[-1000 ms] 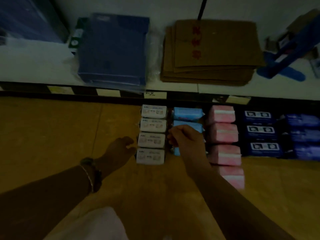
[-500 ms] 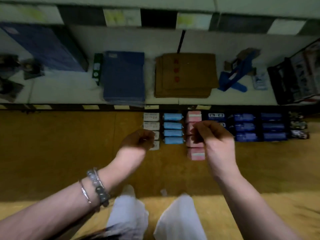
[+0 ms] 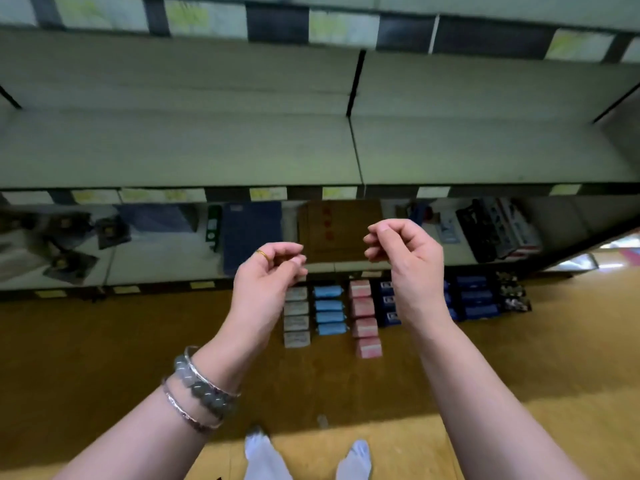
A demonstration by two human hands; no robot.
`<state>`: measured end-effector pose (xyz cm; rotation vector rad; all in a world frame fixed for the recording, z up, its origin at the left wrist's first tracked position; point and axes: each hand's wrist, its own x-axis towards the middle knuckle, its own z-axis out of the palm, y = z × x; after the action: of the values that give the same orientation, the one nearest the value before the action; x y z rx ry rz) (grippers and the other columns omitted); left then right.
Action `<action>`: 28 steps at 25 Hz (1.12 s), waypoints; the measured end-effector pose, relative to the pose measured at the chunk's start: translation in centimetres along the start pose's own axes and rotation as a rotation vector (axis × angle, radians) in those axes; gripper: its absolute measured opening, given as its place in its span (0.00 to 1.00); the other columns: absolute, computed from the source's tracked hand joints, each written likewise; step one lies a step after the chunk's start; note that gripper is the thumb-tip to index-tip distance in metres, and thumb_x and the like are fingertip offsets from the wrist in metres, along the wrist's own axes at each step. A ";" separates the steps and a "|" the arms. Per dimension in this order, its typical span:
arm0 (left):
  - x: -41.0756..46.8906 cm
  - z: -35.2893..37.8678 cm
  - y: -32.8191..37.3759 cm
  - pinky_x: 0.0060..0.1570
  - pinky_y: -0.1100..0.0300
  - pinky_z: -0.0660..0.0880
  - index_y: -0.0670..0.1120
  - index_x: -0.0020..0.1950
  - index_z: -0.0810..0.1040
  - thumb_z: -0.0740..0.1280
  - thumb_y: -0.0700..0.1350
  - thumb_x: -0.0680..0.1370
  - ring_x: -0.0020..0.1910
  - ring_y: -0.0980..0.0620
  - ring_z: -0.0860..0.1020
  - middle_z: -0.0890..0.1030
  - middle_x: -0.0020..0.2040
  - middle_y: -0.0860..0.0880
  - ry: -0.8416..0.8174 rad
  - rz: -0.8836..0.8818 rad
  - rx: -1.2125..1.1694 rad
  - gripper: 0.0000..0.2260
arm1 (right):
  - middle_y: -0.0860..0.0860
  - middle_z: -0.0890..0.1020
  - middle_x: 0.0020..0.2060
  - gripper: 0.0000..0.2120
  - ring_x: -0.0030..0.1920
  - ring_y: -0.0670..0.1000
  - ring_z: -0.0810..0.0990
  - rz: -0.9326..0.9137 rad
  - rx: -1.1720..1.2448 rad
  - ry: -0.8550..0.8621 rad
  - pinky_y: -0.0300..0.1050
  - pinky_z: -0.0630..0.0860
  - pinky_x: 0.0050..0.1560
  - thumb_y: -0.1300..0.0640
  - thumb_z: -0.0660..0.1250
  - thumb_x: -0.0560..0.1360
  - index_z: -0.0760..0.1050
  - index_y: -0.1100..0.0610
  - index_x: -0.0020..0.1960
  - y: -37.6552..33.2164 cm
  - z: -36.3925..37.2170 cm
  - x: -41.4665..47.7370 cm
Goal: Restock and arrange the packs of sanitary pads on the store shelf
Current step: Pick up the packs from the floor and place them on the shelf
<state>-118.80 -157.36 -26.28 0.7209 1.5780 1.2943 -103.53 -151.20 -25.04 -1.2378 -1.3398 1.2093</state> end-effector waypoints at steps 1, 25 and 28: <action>-0.2 -0.5 1.7 0.41 0.69 0.76 0.50 0.48 0.78 0.64 0.39 0.77 0.41 0.59 0.80 0.82 0.44 0.49 -0.011 0.039 -0.008 0.06 | 0.49 0.80 0.35 0.09 0.37 0.47 0.78 -0.019 0.015 0.008 0.39 0.76 0.40 0.63 0.62 0.77 0.78 0.55 0.42 -1.4 0.4 0.2; 4.3 -1.6 24.2 0.36 0.72 0.75 0.45 0.44 0.77 0.62 0.32 0.76 0.31 0.61 0.77 0.79 0.39 0.47 -0.025 0.528 -0.118 0.09 | 0.48 0.78 0.30 0.10 0.29 0.43 0.75 -0.474 0.247 -0.110 0.35 0.73 0.33 0.67 0.63 0.76 0.76 0.58 0.37 -21.4 5.0 10.6; 6.2 -0.2 25.9 0.35 0.72 0.74 0.44 0.44 0.77 0.62 0.32 0.76 0.30 0.62 0.77 0.79 0.40 0.47 0.025 0.547 -0.091 0.09 | 0.47 0.78 0.30 0.10 0.30 0.43 0.75 -0.500 0.232 -0.177 0.35 0.73 0.34 0.67 0.63 0.76 0.76 0.59 0.37 -22.2 4.6 14.3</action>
<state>-124.40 -145.00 -3.40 1.1311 1.3748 1.7584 -111.30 -137.59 -3.28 -0.5919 -1.4761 1.0876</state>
